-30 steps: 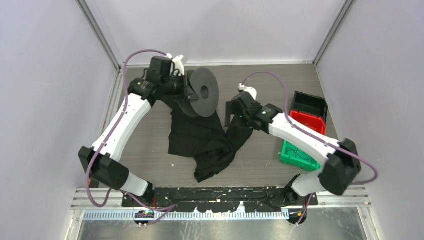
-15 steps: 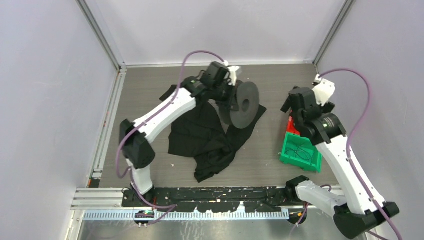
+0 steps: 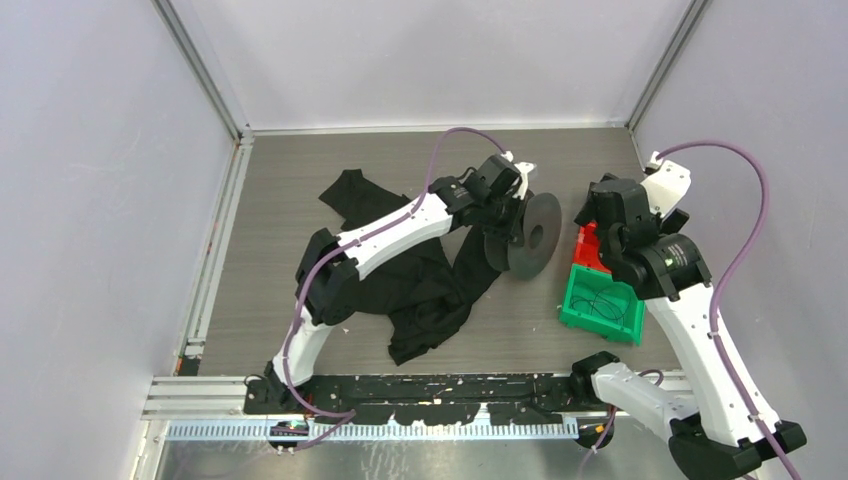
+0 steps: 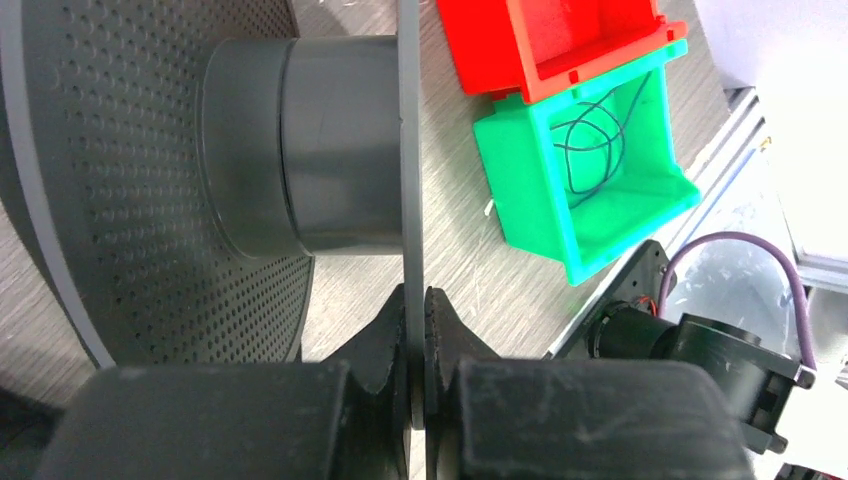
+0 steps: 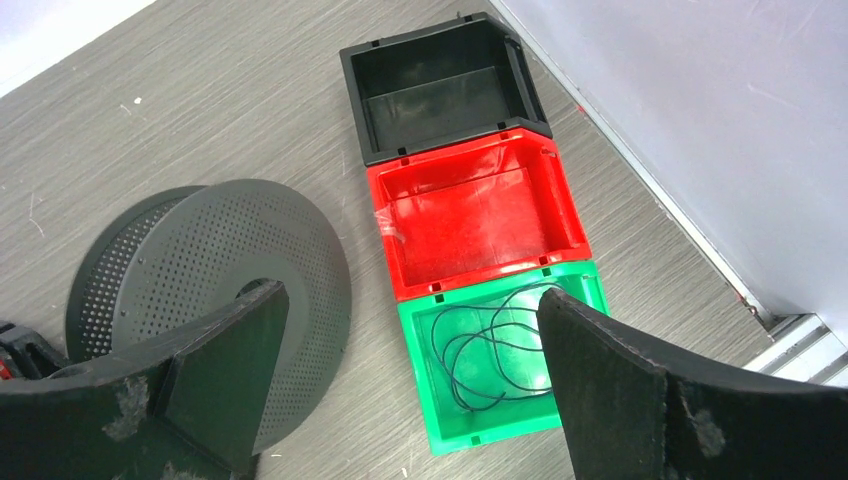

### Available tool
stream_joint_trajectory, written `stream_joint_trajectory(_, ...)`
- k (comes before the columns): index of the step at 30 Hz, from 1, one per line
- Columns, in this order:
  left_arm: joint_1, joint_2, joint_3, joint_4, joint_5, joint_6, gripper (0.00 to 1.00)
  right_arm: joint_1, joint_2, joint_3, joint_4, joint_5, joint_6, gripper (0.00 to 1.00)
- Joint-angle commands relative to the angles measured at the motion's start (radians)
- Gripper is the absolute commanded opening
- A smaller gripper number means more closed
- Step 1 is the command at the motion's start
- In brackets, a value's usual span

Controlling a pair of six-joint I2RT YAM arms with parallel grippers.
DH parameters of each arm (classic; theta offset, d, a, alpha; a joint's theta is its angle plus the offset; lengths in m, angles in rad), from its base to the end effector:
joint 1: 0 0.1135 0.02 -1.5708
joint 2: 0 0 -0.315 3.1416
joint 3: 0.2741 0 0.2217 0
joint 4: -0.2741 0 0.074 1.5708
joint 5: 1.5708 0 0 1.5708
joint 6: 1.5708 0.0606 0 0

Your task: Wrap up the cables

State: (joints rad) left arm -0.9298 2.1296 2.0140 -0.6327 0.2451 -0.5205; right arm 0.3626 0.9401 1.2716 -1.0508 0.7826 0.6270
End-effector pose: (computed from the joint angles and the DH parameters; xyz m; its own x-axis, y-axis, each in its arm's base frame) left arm 0.2891 -0.4121 0.3252 -0.7926 0.2555 -0.5537 0.5645 0.6508 -0.5077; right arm 0.1129 -0.0029 0.4170 -0.3554 0.3101 -0.8818 0.5594 0.8263 0.0652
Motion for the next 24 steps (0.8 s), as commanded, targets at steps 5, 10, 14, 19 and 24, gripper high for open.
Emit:
stream_joint_trajectory(5,-0.039,-0.022,0.017,-0.018,-0.232,0.157,0.00,-0.003,-0.039,0.010,-0.005,0.020,0.016,1.00)
stream_joint_trajectory(10,-0.040,-0.078,-0.063,-0.032,-0.423,0.262,0.00,-0.002,-0.030,-0.004,-0.001,0.023,0.013,1.00)
stream_joint_trajectory(14,-0.039,-0.101,-0.074,-0.051,-0.496,0.307,0.01,-0.004,-0.005,-0.009,-0.007,0.030,0.003,1.00)
stream_joint_trajectory(19,-0.033,-0.070,-0.058,-0.076,-0.540,0.335,0.01,-0.005,0.013,0.001,-0.021,0.042,0.005,1.00)
stream_joint_trajectory(24,-0.035,-0.051,-0.022,-0.072,-0.390,0.303,0.01,-0.025,0.024,-0.036,-0.024,0.047,0.006,1.00)
